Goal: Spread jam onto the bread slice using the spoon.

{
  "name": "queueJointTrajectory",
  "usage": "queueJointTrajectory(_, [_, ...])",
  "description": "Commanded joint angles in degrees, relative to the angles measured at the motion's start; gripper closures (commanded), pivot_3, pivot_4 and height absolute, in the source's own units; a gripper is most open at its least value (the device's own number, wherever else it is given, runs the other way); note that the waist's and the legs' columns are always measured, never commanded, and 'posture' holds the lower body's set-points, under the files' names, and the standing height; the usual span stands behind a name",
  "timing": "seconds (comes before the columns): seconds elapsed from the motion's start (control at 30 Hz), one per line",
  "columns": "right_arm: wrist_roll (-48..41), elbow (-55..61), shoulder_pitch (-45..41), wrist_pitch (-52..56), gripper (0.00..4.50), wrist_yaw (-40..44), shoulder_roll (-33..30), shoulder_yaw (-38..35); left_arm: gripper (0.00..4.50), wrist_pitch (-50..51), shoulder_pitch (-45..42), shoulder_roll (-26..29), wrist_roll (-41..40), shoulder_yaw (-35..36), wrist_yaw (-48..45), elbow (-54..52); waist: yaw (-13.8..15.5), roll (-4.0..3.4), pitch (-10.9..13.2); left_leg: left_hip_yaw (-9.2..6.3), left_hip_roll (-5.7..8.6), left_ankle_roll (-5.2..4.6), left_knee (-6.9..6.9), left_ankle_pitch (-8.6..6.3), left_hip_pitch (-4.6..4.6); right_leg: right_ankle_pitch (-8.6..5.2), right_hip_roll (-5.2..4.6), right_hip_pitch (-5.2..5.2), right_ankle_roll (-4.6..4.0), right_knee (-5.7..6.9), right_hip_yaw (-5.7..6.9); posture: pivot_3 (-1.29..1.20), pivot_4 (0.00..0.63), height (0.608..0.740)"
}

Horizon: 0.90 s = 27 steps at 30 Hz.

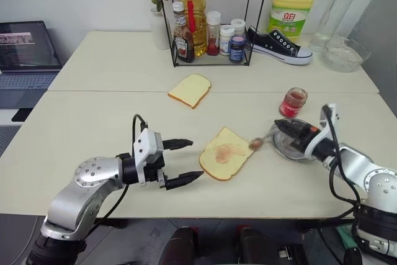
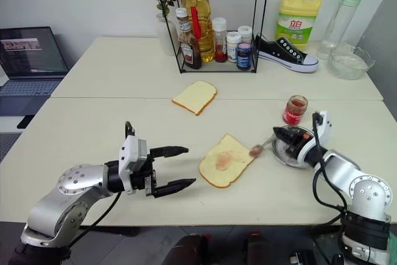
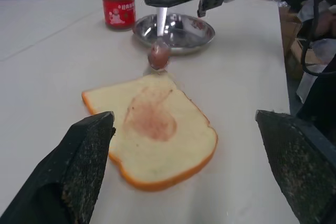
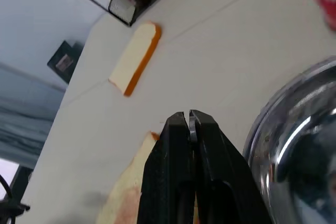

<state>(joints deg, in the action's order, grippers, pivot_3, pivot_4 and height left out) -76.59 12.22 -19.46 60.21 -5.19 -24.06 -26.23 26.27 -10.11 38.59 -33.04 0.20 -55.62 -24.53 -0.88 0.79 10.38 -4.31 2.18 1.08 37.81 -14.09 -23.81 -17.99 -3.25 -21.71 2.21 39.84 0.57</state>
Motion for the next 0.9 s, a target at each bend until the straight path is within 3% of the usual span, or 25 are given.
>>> queueJointTrajectory(0.03, [-3.04, 3.42, -2.27, -3.43, 4.45, -2.67, -2.47, -3.96, 0.00, 4.06, -8.04, -0.78, -2.85, -1.57, 0.27, -0.85, 0.05, 0.00, 0.00, 0.01, 0.00, 0.00, 0.00, 0.00, 0.00, 0.00, 0.01, 0.01, 0.00, -0.01, 0.00, 0.00, 0.150, 0.740])
queueJointTrajectory(0.37, [1.68, 5.18, 6.04, -9.26, 4.45, -3.88, -9.05, -11.38, 0.00, -1.10, -25.05, -11.90, 7.33, -15.87, -3.31, 14.10, 0.38, 0.01, 0.00, 0.05, 0.03, -0.06, -0.01, -0.03, -0.04, 0.02, 0.01, 0.10, 0.04, -0.25, 0.00, 0.00, 0.150, 0.740])
queueJointTrajectory(0.5, [2.94, 3.93, 8.97, -11.53, 4.45, -3.90, -7.65, -12.20, 0.00, -5.72, -28.40, -14.58, 11.06, -18.76, -6.33, 20.60, -0.07, 0.00, -0.01, 0.08, 0.01, -0.06, -0.02, -0.03, -0.01, 0.02, 0.03, 0.11, 0.04, -0.25, -0.03, 0.00, 0.150, 0.740])
queueJointTrajectory(0.63, [5.82, 1.24, 11.61, -15.19, 4.45, -2.51, -2.86, -10.80, 0.00, -12.64, -31.85, -20.63, 15.95, -22.01, -7.35, 31.36, -0.16, 0.00, -0.01, 0.04, 0.01, -0.06, -0.03, -0.03, 0.00, 0.02, 0.05, 0.14, 0.04, -0.24, 0.00, 0.00, 0.150, 0.740])
queueJointTrajectory(0.87, [8.61, -5.20, 11.56, -16.87, 4.45, 1.38, -1.68, -10.05, 0.00, -15.72, -32.16, -24.58, 18.41, -22.39, -9.03, 35.33, -0.61, -0.04, -0.02, 0.07, 0.02, -0.07, -0.02, -0.03, 0.02, 0.02, 0.03, 0.15, 0.05, -0.25, -0.02, 0.00, 0.150, 0.740])
queueJointTrajectory(0.9, [9.60, -6.34, 11.57, -17.07, 4.26, 2.05, -2.09, -9.94, 0.00, -15.79, -31.91, -24.67, 18.54, -22.26, -9.06, 35.32, -0.62, -0.04, -0.02, 0.06, 0.01, -0.07, -0.02, -0.03, 0.03, 0.02, 0.03, 0.15, 0.05, -0.22, -0.02, 0.00, 0.150, 0.740])
